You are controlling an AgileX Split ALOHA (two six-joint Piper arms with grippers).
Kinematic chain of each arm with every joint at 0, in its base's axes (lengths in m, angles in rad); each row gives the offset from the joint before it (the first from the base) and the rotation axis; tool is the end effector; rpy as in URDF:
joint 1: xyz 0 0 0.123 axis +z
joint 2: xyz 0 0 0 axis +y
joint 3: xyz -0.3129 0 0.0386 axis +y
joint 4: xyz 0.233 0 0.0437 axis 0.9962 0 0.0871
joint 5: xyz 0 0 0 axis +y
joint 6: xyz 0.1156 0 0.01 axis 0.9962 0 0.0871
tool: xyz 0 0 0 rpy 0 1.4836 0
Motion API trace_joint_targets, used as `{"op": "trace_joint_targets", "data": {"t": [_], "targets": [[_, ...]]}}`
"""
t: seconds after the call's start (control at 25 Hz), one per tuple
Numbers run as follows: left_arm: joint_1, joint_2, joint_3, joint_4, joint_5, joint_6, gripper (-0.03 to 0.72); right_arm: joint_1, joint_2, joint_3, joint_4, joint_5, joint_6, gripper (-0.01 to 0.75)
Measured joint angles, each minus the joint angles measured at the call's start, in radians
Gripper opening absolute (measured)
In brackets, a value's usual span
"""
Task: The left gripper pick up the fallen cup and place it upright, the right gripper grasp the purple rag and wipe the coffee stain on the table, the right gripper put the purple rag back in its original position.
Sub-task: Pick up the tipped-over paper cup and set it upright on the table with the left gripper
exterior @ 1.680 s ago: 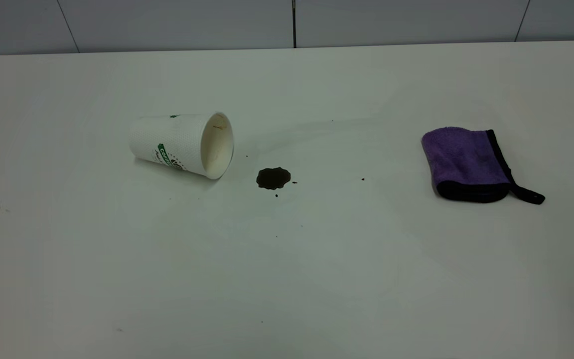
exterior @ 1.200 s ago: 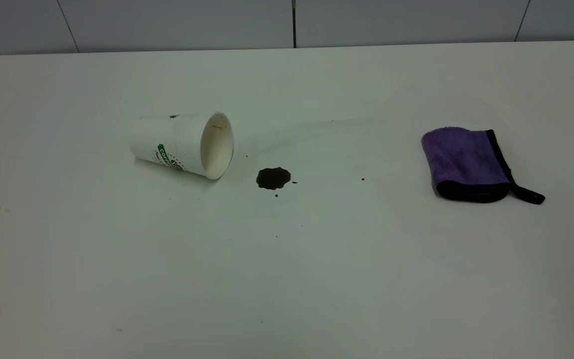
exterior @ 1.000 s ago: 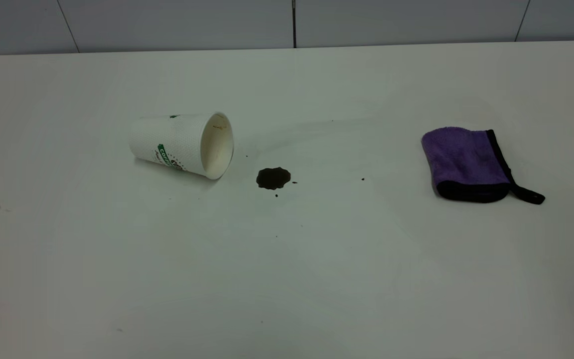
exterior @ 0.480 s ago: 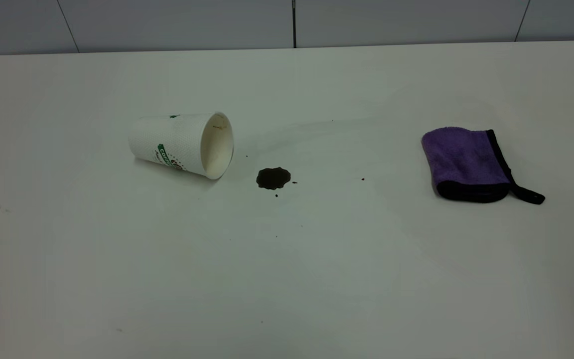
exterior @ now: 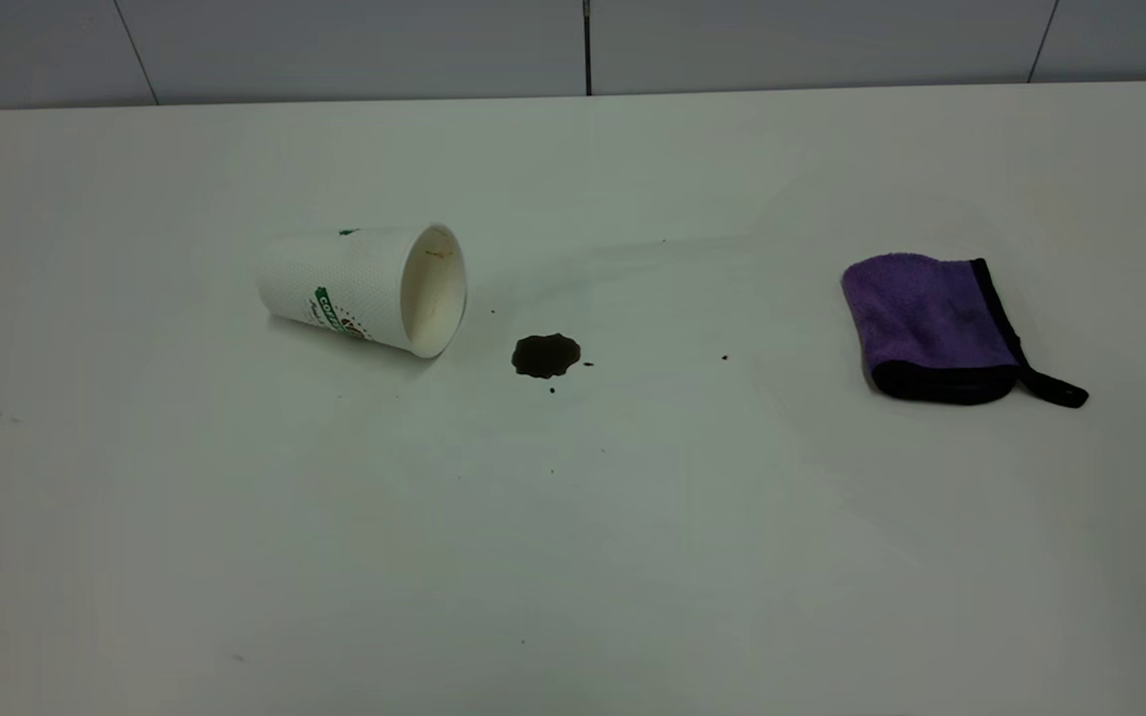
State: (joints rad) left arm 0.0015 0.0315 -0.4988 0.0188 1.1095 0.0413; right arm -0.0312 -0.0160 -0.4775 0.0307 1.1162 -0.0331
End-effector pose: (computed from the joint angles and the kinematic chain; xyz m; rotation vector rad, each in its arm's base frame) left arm -0.0246 0.0019 0.2542 0.0412 2.1256 0.0482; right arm -0.0292 0.0041 0.2462 -0.0043 2.1059 -0.0014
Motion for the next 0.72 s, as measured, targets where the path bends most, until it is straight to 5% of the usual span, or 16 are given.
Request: {"op": "trace_joint_targets", "data": {"t": [0.28,0.56,0.72], "targets": [[0.0,0.431,-0.134,0.061,-0.167,-0.061,0.263,0.0,0.0,0.0,0.0,0.0,0.0,0.24],[-0.005,0.913,-0.307,0.064,-0.331,-0.021,0.598,0.0,0.0,0.0,0.0,0.0,0.0,0.24],[-0.101,1.131,-0.378,0.106,-0.404,-0.041,0.715,0.0,0.0,0.0,0.0,0.0,0.0,0.24]]}}
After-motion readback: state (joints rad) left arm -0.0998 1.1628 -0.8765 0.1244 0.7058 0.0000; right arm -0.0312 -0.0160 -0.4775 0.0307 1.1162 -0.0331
